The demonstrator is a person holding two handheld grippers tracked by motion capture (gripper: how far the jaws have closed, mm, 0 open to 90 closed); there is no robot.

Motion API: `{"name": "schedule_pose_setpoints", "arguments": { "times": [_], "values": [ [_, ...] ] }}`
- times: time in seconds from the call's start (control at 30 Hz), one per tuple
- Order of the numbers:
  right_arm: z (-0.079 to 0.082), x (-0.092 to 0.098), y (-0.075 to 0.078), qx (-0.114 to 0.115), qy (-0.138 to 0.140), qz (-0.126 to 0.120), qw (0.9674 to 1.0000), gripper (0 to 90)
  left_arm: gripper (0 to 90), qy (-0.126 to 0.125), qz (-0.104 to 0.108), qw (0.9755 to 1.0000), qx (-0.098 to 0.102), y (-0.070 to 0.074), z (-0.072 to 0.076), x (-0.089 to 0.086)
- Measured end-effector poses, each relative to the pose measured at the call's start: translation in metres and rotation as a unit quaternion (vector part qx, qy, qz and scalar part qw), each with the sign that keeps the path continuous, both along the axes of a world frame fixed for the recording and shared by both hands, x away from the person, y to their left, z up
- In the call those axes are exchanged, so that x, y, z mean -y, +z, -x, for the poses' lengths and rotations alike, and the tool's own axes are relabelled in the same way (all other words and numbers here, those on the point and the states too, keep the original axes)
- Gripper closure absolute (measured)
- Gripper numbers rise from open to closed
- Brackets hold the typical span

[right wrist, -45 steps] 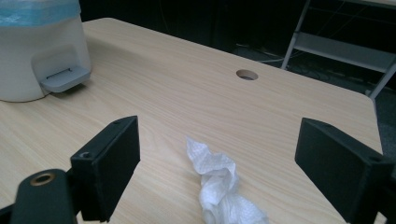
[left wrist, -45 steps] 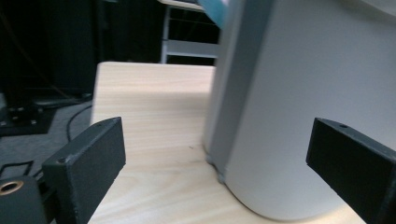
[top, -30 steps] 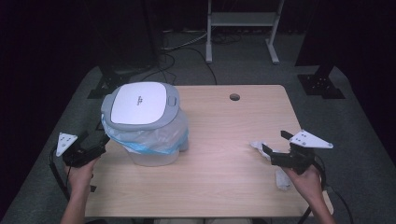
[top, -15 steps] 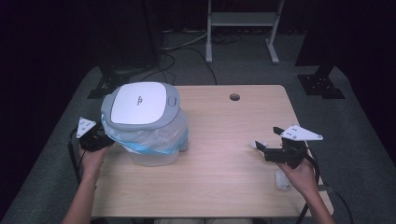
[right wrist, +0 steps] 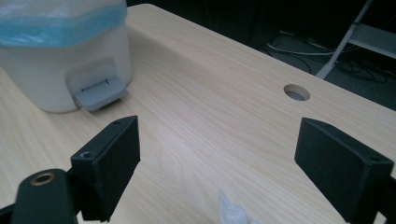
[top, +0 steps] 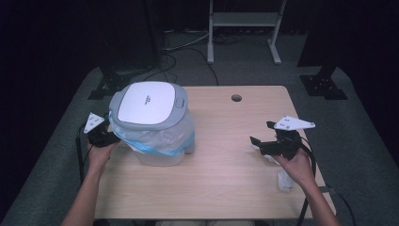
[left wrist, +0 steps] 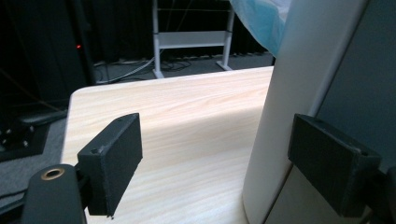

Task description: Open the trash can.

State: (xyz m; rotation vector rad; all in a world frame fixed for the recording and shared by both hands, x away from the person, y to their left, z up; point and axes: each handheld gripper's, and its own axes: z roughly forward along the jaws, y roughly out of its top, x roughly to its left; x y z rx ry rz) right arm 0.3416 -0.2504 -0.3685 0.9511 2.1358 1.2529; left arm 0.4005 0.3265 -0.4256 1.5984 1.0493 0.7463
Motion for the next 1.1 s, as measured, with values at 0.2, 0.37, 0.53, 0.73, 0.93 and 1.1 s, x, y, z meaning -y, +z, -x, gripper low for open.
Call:
{"name": "schedule_pose_setpoints", "arguments": {
  "times": [0.2,0.37,0.53,0.73,0.93,1.1],
  "values": [
    [-0.012,-0.007,0.007,0.001,0.007,0.002,1.0000,12.8,16.9,-0.022,-0.010,0.9997,0.001,0.002,-0.006,0.019],
    [-0.018,-0.009,0.008,-0.002,0.009,0.005,0.9999,12.8,16.9,-0.043,-0.020,0.9989,0.002,0.004,-0.009,0.036],
    [-0.024,-0.009,0.008,-0.010,0.015,-0.002,0.9998,12.8,16.9,-0.060,-0.032,0.9977,0.004,0.006,-0.011,0.053],
    [-0.031,-0.015,0.007,-0.018,0.039,-0.025,0.9988,13.8,16.9,-0.083,-0.037,0.9958,0.004,0.008,-0.013,0.072],
    [-0.037,-0.029,0.005,-0.036,0.087,-0.020,0.9954,16.7,16.9,-0.096,-0.041,0.9946,0.003,0.010,-0.015,0.084],
    [-0.049,-0.041,0.007,-0.040,0.080,-0.005,0.9960,16.8,20.6,-0.111,-0.029,0.9934,0.005,0.010,-0.015,0.093]
  ]
}}
